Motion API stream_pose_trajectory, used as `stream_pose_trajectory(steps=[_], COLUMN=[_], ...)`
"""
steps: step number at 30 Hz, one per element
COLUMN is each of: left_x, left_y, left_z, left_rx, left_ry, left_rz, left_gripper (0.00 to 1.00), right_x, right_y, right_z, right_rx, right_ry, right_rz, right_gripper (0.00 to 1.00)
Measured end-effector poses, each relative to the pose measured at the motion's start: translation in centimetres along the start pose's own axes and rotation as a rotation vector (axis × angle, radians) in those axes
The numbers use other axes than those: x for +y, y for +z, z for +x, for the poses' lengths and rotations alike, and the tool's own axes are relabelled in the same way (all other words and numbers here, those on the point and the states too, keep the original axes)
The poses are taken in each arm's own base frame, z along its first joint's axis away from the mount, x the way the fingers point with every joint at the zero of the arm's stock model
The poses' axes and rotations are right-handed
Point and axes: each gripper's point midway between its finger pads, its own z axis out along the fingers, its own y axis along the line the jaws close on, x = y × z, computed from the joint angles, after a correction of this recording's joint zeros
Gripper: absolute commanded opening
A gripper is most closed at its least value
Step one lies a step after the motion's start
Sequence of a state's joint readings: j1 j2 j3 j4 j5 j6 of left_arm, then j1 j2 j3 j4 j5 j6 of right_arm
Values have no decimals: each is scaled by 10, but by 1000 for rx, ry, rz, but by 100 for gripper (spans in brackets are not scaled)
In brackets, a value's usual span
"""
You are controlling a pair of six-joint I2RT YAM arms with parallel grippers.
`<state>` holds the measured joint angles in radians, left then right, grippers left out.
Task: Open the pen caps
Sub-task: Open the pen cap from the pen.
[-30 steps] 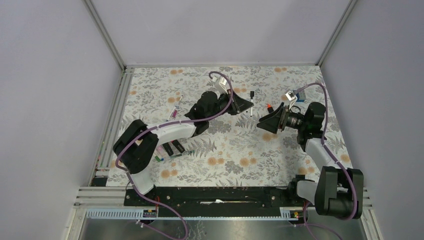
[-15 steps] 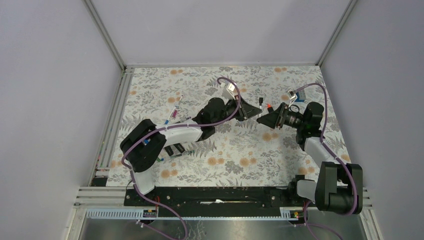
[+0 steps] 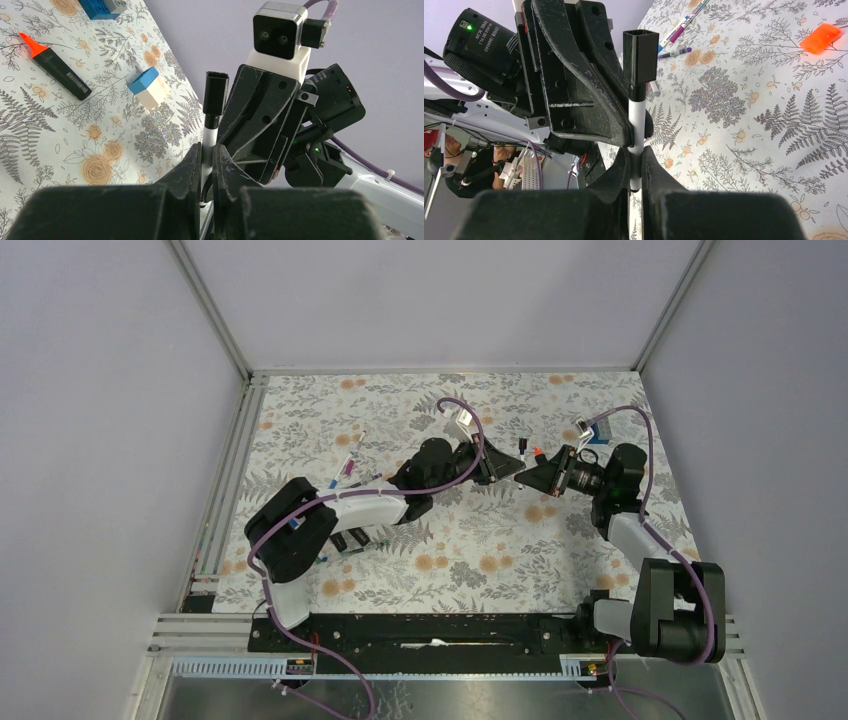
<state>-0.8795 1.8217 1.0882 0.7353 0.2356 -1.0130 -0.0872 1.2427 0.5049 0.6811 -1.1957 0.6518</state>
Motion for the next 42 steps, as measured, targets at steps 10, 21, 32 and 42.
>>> stream_pose_trajectory(steps=[10, 21, 32, 42], left_x=[1, -10, -19, -12], left_y=[-3, -6, 3, 5], left_z=[0, -44, -36, -25], left_rx=[18, -15, 44, 89], left_ry=[49, 108, 112, 79], left_rz=[-20, -13, 29, 34], left_gripper=[71, 63, 43, 36], right_x=[6, 12, 12, 8], right_y=[-2, -4, -3, -2], right_z=[8, 16, 21, 24], right_rx=[43, 84, 101, 109], right_ry=[-49, -79, -76, -52], right_rz=[-52, -98, -106, -100], right_gripper=[0, 0, 0, 0])
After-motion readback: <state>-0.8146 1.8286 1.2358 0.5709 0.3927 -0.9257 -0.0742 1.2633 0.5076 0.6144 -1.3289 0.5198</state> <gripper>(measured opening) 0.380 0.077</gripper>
